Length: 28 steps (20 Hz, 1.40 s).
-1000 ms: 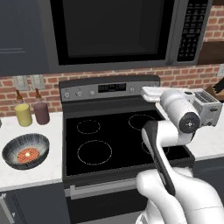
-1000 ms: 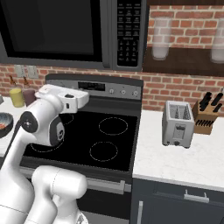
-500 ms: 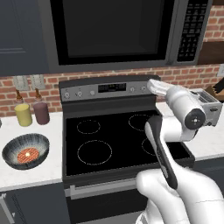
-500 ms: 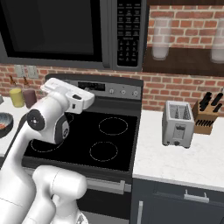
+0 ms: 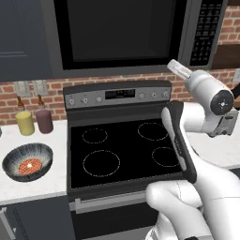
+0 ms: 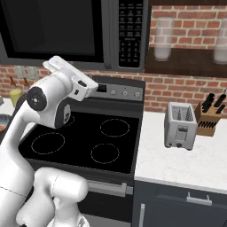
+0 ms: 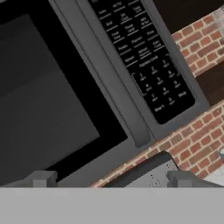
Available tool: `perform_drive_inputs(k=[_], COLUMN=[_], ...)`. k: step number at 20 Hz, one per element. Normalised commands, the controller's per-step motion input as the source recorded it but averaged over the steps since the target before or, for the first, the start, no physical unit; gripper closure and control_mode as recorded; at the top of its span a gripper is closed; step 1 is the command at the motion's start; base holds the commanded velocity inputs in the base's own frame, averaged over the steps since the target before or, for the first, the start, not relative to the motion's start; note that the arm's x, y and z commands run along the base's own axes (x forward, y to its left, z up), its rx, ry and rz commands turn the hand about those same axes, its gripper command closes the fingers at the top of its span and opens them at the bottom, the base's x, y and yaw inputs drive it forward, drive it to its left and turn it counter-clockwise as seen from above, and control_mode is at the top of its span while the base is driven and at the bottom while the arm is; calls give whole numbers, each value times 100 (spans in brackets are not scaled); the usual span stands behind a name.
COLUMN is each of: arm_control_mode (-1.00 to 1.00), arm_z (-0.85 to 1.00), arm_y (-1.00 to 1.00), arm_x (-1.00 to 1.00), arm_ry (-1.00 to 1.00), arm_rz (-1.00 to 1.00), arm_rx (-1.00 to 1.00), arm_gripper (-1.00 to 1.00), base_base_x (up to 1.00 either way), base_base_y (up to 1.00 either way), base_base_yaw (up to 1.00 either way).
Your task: Open the microwave, place the bowl with waffle inside the microwave, then close the microwave door and turn it on.
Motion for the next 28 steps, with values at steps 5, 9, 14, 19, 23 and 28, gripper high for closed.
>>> perform_drive_inputs(k=[5, 9, 14, 19, 23, 28], arm_control_mode=[-100, -100, -100, -100, -100, -100], arm_z=[15, -6, -1, 0, -6, -7], arm_y=[-53, -55, -16, 0, 0, 0], arm_x=[-18, 0, 1, 14, 52, 57], arm_ry=[9, 17, 15, 12, 2, -4], arm_rz=[0, 7, 11, 7, 10, 11], arm_rx=[26, 13, 7, 0, 0, -5], arm_gripper=[-100, -100, -100, -100, -100, -100], base_base_x=[0, 0, 0, 0, 0, 0], base_base_y=[0, 0, 0, 0, 0, 0], base_base_yaw=[0, 0, 0, 0, 0, 0])
